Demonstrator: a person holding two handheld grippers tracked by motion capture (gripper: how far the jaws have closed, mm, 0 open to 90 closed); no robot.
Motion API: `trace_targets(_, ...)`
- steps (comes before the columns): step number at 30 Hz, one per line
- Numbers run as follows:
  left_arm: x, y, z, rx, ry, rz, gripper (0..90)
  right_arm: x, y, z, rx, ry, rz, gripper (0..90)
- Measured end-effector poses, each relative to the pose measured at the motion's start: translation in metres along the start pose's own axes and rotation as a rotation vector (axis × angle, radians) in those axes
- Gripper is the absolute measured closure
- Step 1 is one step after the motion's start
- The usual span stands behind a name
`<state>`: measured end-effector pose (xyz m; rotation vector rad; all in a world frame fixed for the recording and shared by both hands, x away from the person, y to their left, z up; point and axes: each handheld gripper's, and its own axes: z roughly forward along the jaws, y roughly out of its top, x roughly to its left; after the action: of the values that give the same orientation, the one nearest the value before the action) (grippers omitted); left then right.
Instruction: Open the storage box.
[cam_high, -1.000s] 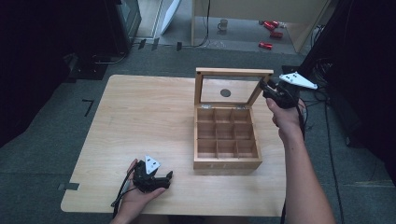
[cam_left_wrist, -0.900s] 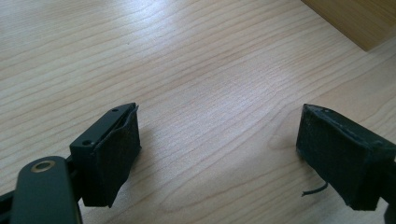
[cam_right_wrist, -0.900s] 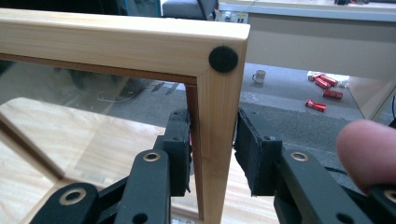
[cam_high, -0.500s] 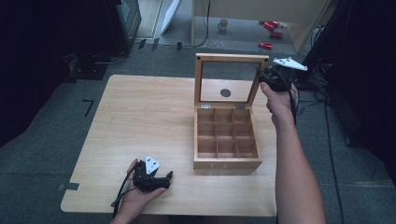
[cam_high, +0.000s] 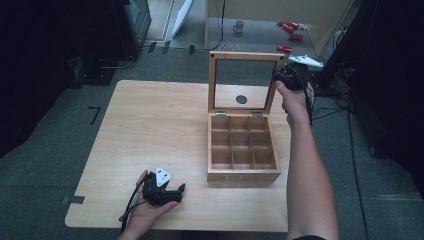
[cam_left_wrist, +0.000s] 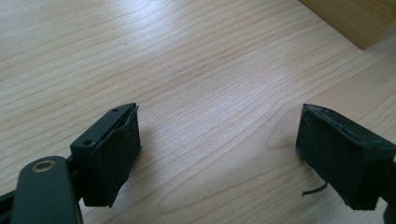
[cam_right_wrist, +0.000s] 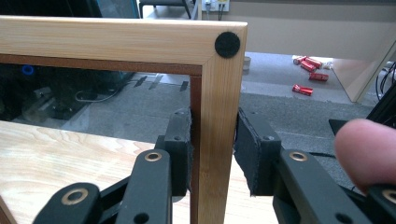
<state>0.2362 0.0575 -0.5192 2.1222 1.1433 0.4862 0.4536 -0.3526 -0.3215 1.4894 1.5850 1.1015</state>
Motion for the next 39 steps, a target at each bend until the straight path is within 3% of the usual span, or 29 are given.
trace_targets(17,0.0,0.0,0.0,-0.003,0.0,-0.002,14.3,0.002,0.004,0.015,0.019,-0.032,0.006,68.1)
trace_targets(21,0.0,0.0,0.0,-0.003,0.0,-0.002,14.4,0.003,0.005,0.019,0.024,-0.063,0.012,68.1)
trace_targets(30,-0.001,0.0,0.0,-0.004,-0.001,0.0,14.5,0.003,0.008,0.026,0.042,-0.074,0.023,68.1)
trace_targets(34,-0.001,0.0,0.0,-0.004,-0.002,0.0,14.5,0.001,0.007,0.026,0.036,-0.058,0.032,67.8)
trace_targets(39,0.0,0.0,0.0,0.0,-0.001,0.004,14.4,-0.007,0.004,0.018,0.035,-0.062,0.05,44.7)
